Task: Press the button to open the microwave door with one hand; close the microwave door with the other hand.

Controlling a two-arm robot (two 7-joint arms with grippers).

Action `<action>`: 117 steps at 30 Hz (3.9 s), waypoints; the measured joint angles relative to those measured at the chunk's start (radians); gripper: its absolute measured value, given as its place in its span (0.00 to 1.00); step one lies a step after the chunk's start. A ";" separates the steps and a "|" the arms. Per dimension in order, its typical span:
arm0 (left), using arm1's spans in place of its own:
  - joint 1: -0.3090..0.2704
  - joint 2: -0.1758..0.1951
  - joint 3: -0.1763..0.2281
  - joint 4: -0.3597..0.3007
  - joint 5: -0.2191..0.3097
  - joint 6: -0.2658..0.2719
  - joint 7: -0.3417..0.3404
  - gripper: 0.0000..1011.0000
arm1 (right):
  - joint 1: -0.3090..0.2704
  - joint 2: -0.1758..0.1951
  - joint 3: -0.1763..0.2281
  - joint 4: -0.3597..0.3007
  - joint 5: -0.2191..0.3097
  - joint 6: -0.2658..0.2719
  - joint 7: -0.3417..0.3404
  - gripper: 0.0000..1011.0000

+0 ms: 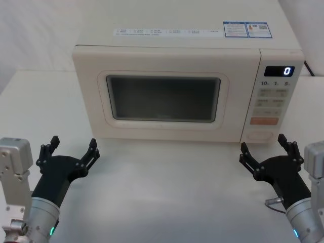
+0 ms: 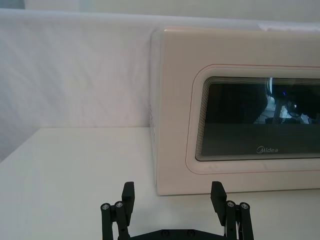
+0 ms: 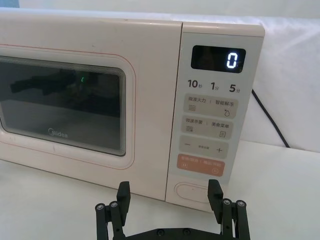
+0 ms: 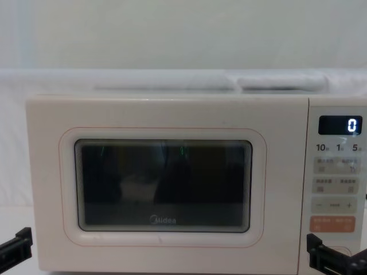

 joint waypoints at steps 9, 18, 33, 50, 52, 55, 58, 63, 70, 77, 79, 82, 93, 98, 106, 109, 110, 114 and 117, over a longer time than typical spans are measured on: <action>0.000 0.000 0.000 0.000 0.000 0.000 0.000 0.99 | 0.000 0.000 0.000 0.000 0.000 0.000 0.000 0.99; 0.000 0.000 0.000 0.000 0.000 0.000 0.000 0.99 | 0.000 0.000 0.000 0.000 0.000 0.000 0.000 0.99; 0.000 0.000 0.000 0.000 0.000 0.000 0.000 0.99 | 0.000 0.000 0.000 0.000 0.000 0.000 0.000 0.62; 0.000 0.000 0.000 0.000 0.000 0.000 0.000 0.99 | 0.000 0.000 0.000 0.000 0.000 0.000 0.000 0.11; 0.000 0.000 0.000 0.000 0.000 0.000 0.000 0.99 | 0.000 0.000 0.000 0.000 0.000 0.000 0.000 0.03; 0.000 0.000 0.000 0.000 0.000 0.000 0.000 0.99 | 0.000 0.000 0.000 0.000 0.000 0.000 0.000 0.00; 0.000 0.000 0.000 0.000 0.000 0.000 0.000 0.99 | 0.000 0.000 0.000 0.000 0.000 0.000 0.000 0.00; 0.000 0.000 0.000 0.000 0.000 0.000 0.000 0.99 | 0.000 0.000 0.000 0.000 0.000 0.000 0.000 0.00; 0.000 0.000 0.000 0.000 0.000 0.000 0.000 0.99 | 0.000 0.000 0.000 0.000 0.000 0.000 0.000 0.00; 0.000 0.000 0.000 0.000 0.000 0.000 0.000 0.99 | 0.000 -0.012 0.013 0.000 -0.009 0.000 0.014 0.00; 0.000 0.000 0.000 0.000 0.000 0.000 0.000 0.99 | 0.000 -0.017 0.019 0.003 -0.013 0.001 0.022 0.00; 0.000 0.000 0.000 0.000 0.000 0.000 0.000 0.99 | 0.002 -0.022 0.026 0.010 -0.018 0.004 0.032 0.00; 0.000 0.000 0.000 0.000 0.000 0.000 0.000 0.99 | 0.041 -0.050 0.048 0.080 -0.023 0.025 0.073 0.00; 0.000 0.000 0.000 0.000 0.000 0.000 0.000 0.99 | 0.070 -0.068 0.062 0.129 -0.020 0.033 0.094 0.00; 0.000 0.000 0.000 0.000 0.000 0.000 0.000 0.99 | 0.105 -0.094 0.079 0.182 -0.022 0.039 0.109 0.00; 0.000 0.000 0.000 0.000 0.000 0.000 0.000 0.99 | 0.124 -0.107 0.088 0.210 -0.019 0.039 0.113 0.00; 0.000 0.000 0.000 0.000 0.000 0.000 0.000 0.99 | 0.127 -0.110 0.090 0.216 -0.018 0.039 0.113 0.00; 0.000 0.000 0.000 0.000 0.000 0.000 0.000 0.99 | 0.143 -0.123 0.098 0.238 -0.013 0.038 0.114 0.00; 0.000 0.000 0.000 0.000 0.000 0.000 0.000 0.99 | 0.154 -0.130 0.103 0.253 -0.009 0.038 0.115 0.00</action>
